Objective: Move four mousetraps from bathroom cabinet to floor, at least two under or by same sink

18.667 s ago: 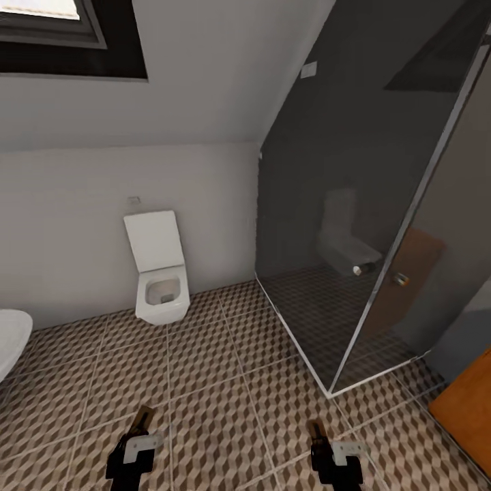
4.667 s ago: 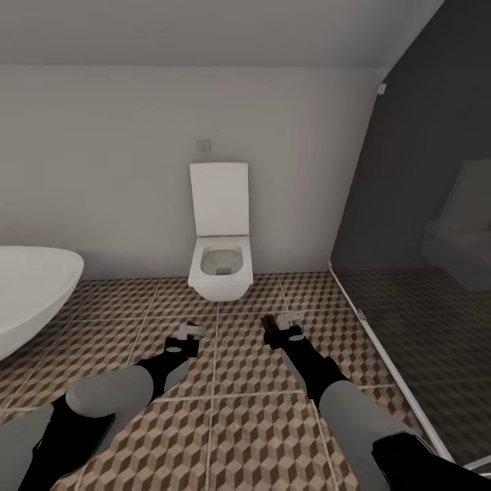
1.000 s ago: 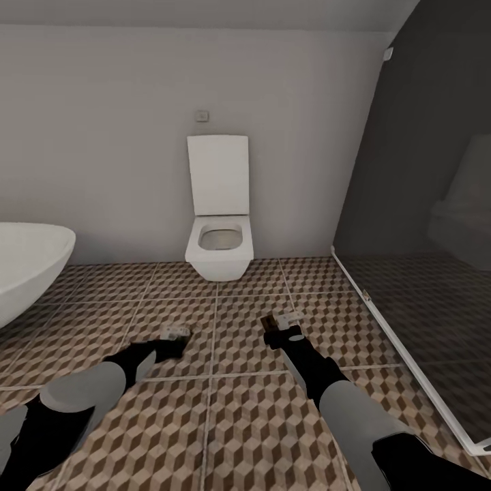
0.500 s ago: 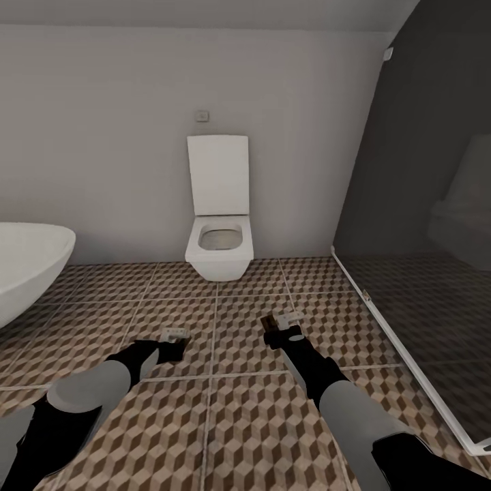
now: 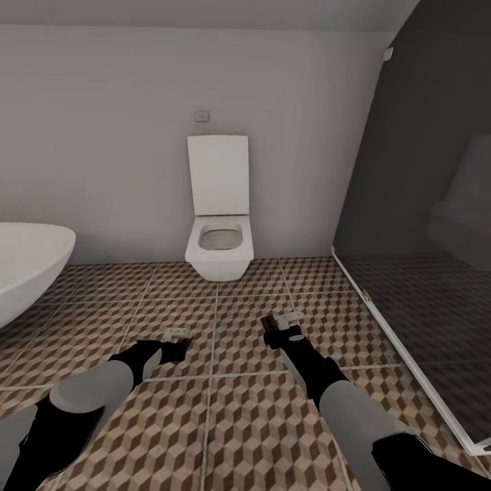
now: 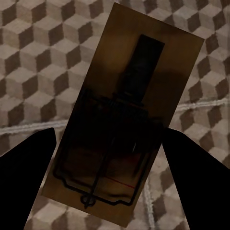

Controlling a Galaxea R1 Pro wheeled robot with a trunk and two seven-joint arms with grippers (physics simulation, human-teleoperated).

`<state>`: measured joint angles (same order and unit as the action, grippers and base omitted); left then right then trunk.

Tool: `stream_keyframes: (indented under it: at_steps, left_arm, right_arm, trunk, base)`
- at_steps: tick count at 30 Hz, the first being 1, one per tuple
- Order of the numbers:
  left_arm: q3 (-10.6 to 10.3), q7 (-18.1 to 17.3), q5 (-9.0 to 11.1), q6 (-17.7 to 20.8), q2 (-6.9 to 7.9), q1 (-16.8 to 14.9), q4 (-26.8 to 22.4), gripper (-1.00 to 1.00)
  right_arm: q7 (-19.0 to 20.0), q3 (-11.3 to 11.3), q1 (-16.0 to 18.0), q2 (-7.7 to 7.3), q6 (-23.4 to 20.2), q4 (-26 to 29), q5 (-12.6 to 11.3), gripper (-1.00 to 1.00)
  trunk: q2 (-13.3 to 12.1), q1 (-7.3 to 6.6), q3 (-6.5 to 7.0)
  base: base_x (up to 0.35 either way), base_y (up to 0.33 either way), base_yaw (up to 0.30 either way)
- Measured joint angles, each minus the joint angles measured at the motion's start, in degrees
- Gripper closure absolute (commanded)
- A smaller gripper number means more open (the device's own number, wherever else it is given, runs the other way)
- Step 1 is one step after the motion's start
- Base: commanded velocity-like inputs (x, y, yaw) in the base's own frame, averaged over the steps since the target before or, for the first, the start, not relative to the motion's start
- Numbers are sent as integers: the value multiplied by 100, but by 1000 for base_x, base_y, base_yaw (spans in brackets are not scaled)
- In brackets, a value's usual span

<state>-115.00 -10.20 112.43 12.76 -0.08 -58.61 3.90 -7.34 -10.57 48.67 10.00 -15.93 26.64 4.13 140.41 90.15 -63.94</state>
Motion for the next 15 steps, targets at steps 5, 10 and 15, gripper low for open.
stream_keyframes:
  at_steps: [5, 10, 15]
  left_arm:
    - [-1, 0, -1, -1, -6, 0, 0, 100]
    - [-1, -1, -1, -2, -7, 0, 0, 100]
    - [-1, 0, -1, -2, -7, 0, 0, 100]
  right_arm:
    - [0, 0, 0, 0, 0, 0, -1, 100]
    - [0, -1, 0, 0, 0, 0, -1, 100]
    - [0, 0, 0, 0, 0, 0, -1, 100]
  trunk:
    - [119, 66, -53]
    - [281, 157, -147]
    - [288, 170, -258]
  base:
    - [0, 0, 0]
    - [0, 0, 0]
    - [0, 0, 0]
